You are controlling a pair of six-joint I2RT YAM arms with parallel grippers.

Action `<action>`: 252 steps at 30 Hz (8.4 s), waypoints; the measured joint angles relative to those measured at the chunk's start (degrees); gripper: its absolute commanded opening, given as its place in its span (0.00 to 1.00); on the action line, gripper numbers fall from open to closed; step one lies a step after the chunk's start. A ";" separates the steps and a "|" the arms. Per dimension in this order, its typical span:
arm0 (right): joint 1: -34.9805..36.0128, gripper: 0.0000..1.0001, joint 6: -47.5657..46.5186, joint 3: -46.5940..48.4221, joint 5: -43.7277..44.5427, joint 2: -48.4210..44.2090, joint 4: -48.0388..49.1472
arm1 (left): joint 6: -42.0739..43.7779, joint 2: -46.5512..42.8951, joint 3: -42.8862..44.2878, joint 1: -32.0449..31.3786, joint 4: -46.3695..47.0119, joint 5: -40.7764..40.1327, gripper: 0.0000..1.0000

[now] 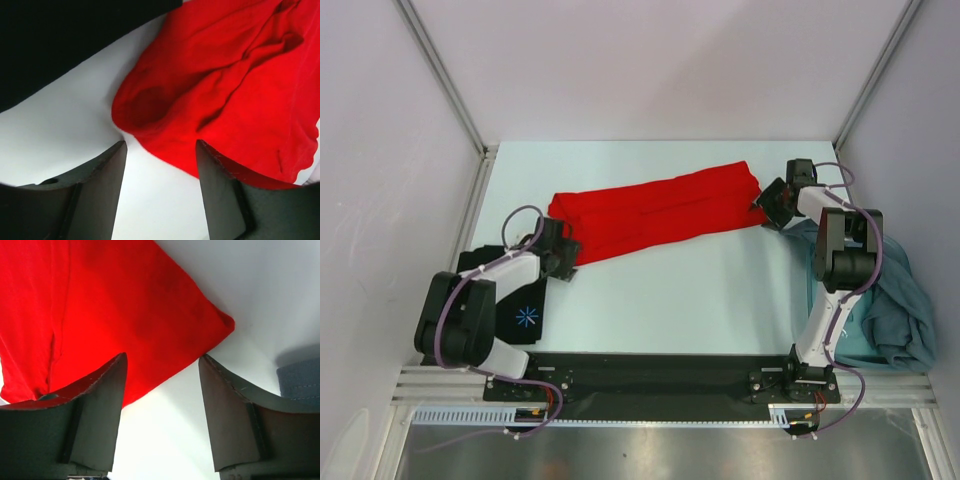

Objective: Fold and stack the t-shirts
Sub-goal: Fold the tshirt

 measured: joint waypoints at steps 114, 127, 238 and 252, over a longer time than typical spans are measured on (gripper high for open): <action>16.83 0.10 -0.68 53.20 -20.81 40.30 8.52 | 36.00 63.19 76.22 7.23 11.32 27.45 0.16; 14.23 0.20 6.43 67.19 -16.85 49.99 12.37 | 31.21 75.56 96.08 6.19 9.79 24.98 0.40; 40.92 0.00 13.46 -60.61 -17.40 -42.49 23.71 | 20.57 -21.70 -16.41 -17.55 -16.92 21.29 0.08; 33.97 0.00 9.92 -49.51 -22.23 -41.70 15.89 | 26.69 -18.86 -5.01 -19.21 -25.64 13.27 0.00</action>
